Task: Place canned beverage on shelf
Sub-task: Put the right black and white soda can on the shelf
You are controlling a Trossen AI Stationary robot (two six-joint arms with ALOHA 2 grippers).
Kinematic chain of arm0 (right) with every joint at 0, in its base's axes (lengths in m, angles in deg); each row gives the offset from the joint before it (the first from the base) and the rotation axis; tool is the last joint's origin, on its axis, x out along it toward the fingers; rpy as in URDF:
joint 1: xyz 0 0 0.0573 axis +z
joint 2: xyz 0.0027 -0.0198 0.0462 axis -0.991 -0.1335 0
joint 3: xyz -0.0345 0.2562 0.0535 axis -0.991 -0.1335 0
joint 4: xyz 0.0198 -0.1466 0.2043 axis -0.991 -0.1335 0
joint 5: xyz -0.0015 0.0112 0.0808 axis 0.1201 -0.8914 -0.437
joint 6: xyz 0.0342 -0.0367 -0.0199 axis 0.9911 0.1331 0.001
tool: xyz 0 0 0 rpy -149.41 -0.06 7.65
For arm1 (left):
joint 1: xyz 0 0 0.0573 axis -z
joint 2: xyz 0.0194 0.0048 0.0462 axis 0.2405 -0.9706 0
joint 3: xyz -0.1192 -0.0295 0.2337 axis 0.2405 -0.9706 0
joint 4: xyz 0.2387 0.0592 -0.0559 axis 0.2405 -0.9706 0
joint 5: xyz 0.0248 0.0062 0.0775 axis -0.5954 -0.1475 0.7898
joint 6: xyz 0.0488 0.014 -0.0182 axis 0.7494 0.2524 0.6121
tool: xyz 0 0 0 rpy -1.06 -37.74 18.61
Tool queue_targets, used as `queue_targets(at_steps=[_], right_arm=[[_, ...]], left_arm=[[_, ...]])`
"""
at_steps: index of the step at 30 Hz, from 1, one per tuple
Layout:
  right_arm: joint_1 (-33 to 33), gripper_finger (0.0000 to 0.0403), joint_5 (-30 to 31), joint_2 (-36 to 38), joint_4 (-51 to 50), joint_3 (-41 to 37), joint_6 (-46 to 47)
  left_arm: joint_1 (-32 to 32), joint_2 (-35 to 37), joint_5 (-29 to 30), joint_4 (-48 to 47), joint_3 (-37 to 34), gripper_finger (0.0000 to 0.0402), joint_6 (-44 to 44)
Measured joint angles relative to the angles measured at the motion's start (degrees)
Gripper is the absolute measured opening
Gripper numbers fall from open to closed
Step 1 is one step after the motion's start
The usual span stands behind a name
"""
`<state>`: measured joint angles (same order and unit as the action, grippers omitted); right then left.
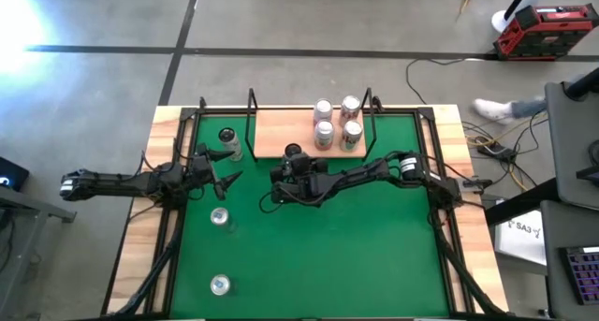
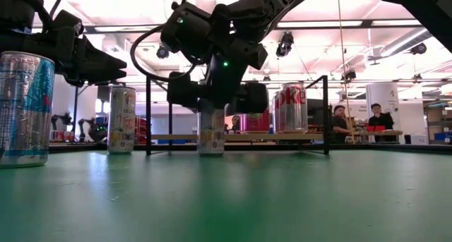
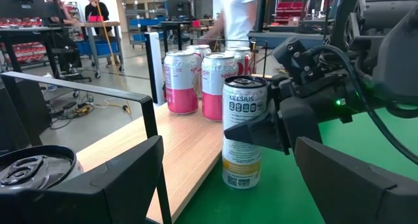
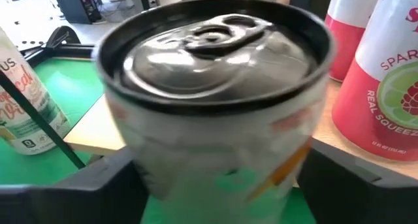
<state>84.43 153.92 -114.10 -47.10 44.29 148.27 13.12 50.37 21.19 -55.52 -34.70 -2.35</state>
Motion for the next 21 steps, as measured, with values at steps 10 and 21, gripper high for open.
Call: queue_targets(at_steps=[10,21], right_arm=[[1.36,0.0239,-0.09,-0.07,-0.12,1.1,-0.77],[3.0,0.0254,0.49,-0.09,-5.41,7.16,-2.54]], left_arm=[[0.0,0.0,0.0,0.0,-0.02,0.0332,0.0],[0.01,0.0,0.0,0.02,-0.01,0.0332,0.0]])
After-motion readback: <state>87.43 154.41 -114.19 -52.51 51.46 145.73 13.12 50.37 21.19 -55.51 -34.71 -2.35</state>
